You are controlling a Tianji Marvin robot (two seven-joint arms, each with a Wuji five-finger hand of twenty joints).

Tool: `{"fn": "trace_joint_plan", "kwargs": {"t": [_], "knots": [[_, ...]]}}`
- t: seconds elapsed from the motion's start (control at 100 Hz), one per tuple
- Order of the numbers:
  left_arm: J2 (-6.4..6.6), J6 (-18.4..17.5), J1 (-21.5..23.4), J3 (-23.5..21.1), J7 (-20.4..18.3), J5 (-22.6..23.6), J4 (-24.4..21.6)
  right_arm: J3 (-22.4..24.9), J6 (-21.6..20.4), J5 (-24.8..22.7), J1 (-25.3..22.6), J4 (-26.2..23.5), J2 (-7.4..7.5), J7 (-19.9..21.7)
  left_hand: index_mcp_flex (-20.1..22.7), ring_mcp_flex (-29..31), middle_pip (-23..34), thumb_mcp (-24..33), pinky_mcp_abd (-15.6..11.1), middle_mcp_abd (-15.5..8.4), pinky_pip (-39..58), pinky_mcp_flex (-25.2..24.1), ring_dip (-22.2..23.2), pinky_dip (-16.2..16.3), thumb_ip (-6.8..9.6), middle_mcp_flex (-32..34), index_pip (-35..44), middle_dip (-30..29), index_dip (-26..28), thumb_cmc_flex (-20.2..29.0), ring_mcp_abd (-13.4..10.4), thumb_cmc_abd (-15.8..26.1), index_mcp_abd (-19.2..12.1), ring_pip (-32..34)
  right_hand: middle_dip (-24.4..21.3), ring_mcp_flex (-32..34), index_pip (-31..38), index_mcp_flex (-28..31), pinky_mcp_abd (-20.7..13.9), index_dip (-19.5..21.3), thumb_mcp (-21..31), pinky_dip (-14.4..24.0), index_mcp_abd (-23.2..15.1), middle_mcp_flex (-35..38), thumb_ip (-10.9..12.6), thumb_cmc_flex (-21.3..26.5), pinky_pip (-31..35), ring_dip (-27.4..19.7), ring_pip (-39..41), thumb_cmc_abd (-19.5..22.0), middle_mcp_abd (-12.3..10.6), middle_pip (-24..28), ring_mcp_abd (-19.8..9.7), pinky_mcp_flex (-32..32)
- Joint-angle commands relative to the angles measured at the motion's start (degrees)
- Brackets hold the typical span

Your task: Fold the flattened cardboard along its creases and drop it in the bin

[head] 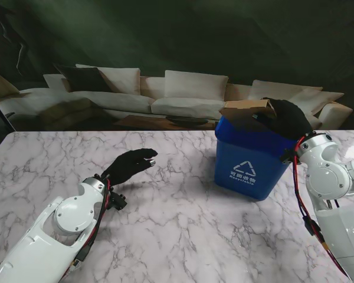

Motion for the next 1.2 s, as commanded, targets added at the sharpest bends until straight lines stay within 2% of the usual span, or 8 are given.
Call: {"fn": "trace_joint_plan", "kwargs": {"t": [0.0,0.1,0.17,0.44,0.58,0.71,0.9,1.19], "knots": [[0.07,-0.1,0.2,0.1,-1.0,0.3,-0.5,-0.3,0.8,-0.2,0.4,0.8,0.08,0.0,0.6,0.8,1.1,0.7,1.1,-0.9,1.7,-0.7,0.7,0.7,1.36,1.1,-0.5,0.7,0.9,1.5,0.0,1.1,0.3,1.3,-1.4,-3.9,2.4,-3.0,-0.5,-2.2,-1.7,-1.1,-2.9,-4.4,2.0,-3.3,-1.8,-1.8,-2.5,0.7,-0.3,-1.7,-0.7,-2.3],[0.17,-0.4,0.2,0.1,-1.1,1.0,-0.5,-0.6,1.6,-1.2,0.8,1.4,0.06,-0.4,0.5,0.9,1.1,0.7,1.1,-1.1,1.7,-0.6,0.7,0.7,1.45,1.2,-0.3,0.7,1.2,2.1,-0.1,1.0,0.3,1.4,-4.2,-7.7,-5.3,-3.7,-0.8,0.1,-3.0,-2.4,0.7,-8.8,3.3,-8.7,-3.1,-4.4,-4.2,0.6,0.0,-2.6,-0.4,-3.7],[0.15,-0.7,0.2,0.1,-1.0,1.0,-0.5,-0.8,1.8,-2.2,1.1,1.9,0.12,-0.6,0.3,0.9,1.1,0.7,1.1,-1.0,1.7,-0.6,0.7,0.7,1.45,1.2,-0.3,0.7,1.3,2.2,-0.1,1.1,0.3,1.4,-5.1,-9.9,-11.6,-4.4,-1.0,2.3,-2.2,-3.7,2.2,-11.4,6.3,-13.5,-4.6,-5.6,-5.5,0.4,0.1,-4.3,-0.4,-5.2],[0.19,-0.6,0.4,0.1,-1.1,1.0,-0.9,-1.5,1.2,-2.9,2.1,3.5,0.05,-1.6,0.0,0.8,1.2,0.4,1.0,-1.1,1.5,-0.8,0.7,0.6,1.38,1.0,-0.8,0.7,0.9,1.5,-0.2,1.7,0.4,1.4,-7.3,-16.3,-20.9,-16.0,-1.8,1.5,-8.5,-6.4,5.5,-20.6,5.8,-23.2,-8.9,-7.9,-8.9,-0.1,0.8,-9.3,0.0,-9.7],[0.16,-0.1,0.7,0.0,-1.1,0.8,-1.4,-1.5,-0.3,-2.7,2.4,2.6,-0.03,-2.1,0.1,0.7,1.1,0.4,1.0,-1.1,1.5,-0.7,0.7,0.6,1.36,0.9,-0.8,0.6,0.9,1.3,-0.1,1.9,0.4,1.3,-7.2,-16.7,-21.2,-16.0,-2.1,1.6,-9.5,-6.4,5.2,-20.9,6.1,-23.0,-9.3,-8.1,-9.1,1.0,0.3,-8.9,-0.4,-10.0],[0.11,0.5,0.9,0.0,-1.1,0.4,-2.0,-1.0,-2.2,-3.0,2.2,-0.3,0.06,-1.8,0.1,0.5,1.0,0.4,1.0,-1.0,1.4,-0.9,0.7,0.6,1.35,0.7,-0.8,0.6,0.9,1.1,-0.1,2.1,0.4,1.2,-7.2,-16.5,-21.1,-15.3,-1.7,2.3,-13.4,-5.3,4.8,-20.7,7.2,-19.3,-9.6,-7.9,-9.1,3.0,0.0,-8.3,-0.4,-10.2],[-0.03,1.4,0.9,0.0,-0.7,0.1,-3.0,-1.7,-4.5,1.6,1.5,-5.9,0.27,1.6,0.1,0.2,0.6,0.4,0.8,-0.3,1.1,-1.4,0.6,0.4,1.25,0.0,-0.7,0.4,1.0,1.0,-0.2,2.6,0.5,1.0,-7.4,-15.6,-21.1,-14.4,-0.9,2.5,-14.9,-4.8,4.3,-19.6,7.4,-20.6,-9.3,-7.7,-8.7,5.7,0.0,-8.5,-0.7,-9.6],[-0.51,1.1,1.5,0.7,1.3,-0.5,-4.3,-11.4,-5.2,9.6,-1.5,-11.1,-0.07,3.5,0.0,-2.1,-2.2,0.2,0.2,0.5,-0.7,-2.2,0.1,-0.4,0.96,-4.4,-0.8,-1.4,1.1,0.0,-0.8,3.9,0.6,0.0,-7.8,-14.5,-22.6,-13.3,-0.1,2.4,-16.6,-3.9,5.3,-18.3,7.6,-20.6,-8.8,-7.3,-8.7,7.7,1.5,-9.5,0.0,-8.7]]}}
